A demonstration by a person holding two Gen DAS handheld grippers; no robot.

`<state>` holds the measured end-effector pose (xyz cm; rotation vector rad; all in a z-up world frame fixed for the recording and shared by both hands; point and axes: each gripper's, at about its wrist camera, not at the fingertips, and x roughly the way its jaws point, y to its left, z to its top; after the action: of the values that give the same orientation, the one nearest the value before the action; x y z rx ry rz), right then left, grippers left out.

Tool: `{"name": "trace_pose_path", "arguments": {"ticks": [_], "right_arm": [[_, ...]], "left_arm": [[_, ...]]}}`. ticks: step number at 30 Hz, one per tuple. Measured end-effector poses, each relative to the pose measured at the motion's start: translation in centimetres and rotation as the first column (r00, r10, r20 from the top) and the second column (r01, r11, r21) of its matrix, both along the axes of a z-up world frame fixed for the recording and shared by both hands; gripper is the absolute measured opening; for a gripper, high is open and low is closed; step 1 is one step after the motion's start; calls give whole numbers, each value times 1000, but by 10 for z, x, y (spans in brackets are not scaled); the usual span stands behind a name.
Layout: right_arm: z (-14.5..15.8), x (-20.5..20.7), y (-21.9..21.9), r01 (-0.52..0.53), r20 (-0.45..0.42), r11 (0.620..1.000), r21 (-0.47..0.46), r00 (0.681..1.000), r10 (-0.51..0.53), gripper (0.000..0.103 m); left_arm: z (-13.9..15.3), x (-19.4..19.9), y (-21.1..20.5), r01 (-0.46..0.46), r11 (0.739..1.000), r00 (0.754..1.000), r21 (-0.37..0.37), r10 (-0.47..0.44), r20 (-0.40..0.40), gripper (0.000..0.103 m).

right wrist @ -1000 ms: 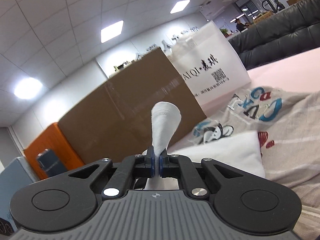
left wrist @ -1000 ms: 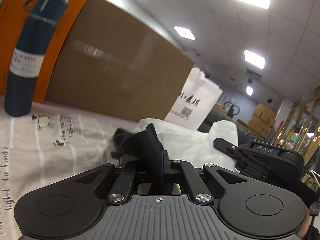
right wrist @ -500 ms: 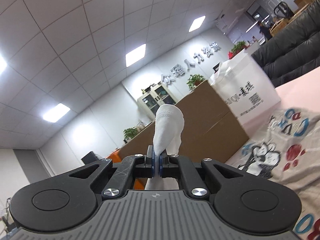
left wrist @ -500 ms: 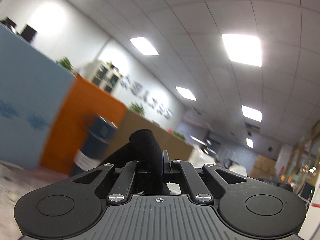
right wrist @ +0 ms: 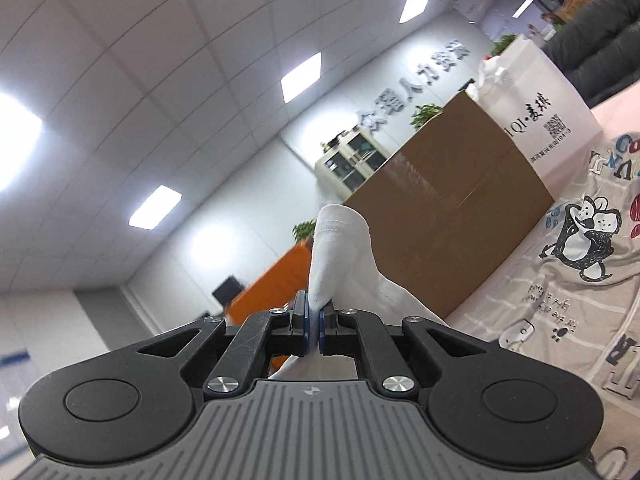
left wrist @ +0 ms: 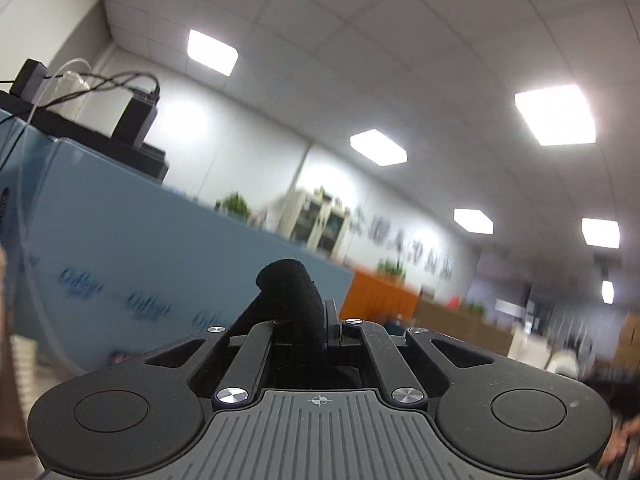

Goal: Fold clothes

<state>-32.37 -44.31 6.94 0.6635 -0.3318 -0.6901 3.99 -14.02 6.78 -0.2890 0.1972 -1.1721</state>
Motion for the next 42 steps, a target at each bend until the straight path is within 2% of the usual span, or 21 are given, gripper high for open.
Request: {"name": "trace_pose_path", "arguments": {"ticks": [2,5,11,17,19,21,23,24,25,27,29,31,34,38,42], "right_arm": [[-9,1,13,-25,-62,1000,-17,998,24,4],[-21,-3,31,-49,-125,999,-23,991,45,4],[-37,-22,74,-15,-225,997,-72,974,-2,4],[-65,-50,103,56,-290,998,-10,955,-57,4],[-76,-57,107,69,-324,997,27,944,-57,5],[-87,-62,110,84,-358,994,66,932,-55,5],[-96,-68,112,105,-382,989,105,922,-58,6],[-101,-72,113,119,-391,985,125,918,-61,8],[-105,-75,114,132,-400,981,145,914,-64,14],[-114,-82,116,161,-418,970,180,905,-72,18],[-110,-91,115,226,-440,961,159,888,-136,26],[-101,-100,112,298,-453,947,117,865,-216,41],[-88,-110,101,363,-456,929,68,840,-295,45],[-70,-108,75,334,-438,942,36,852,-285,55],[-53,-95,42,281,-423,958,53,876,-233,59]], "left_arm": [[-19,-5,13,25,996,1000,87,-24,-21,3],[-38,-15,34,56,985,998,161,-53,-21,4],[-60,-38,70,51,979,997,199,-37,-73,4],[-89,-43,85,51,961,986,271,-6,-165,6],[-95,-43,88,54,949,984,309,3,-178,11],[-97,-44,90,53,940,983,338,11,-186,11],[-98,-46,94,36,935,980,354,37,-197,16],[-97,-47,98,10,933,979,361,65,-195,23],[-97,-47,102,-21,930,977,367,98,-192,31],[-92,-46,113,-108,917,970,383,181,-159,41],[-85,-44,125,-213,897,957,387,272,-104,47],[-74,-40,136,-308,876,935,371,350,-51,58],[-56,-33,145,-398,861,909,316,418,5,61],[-31,-19,129,-392,885,919,253,389,61,62],[-21,-1,96,-302,920,953,250,290,84,63]]}}
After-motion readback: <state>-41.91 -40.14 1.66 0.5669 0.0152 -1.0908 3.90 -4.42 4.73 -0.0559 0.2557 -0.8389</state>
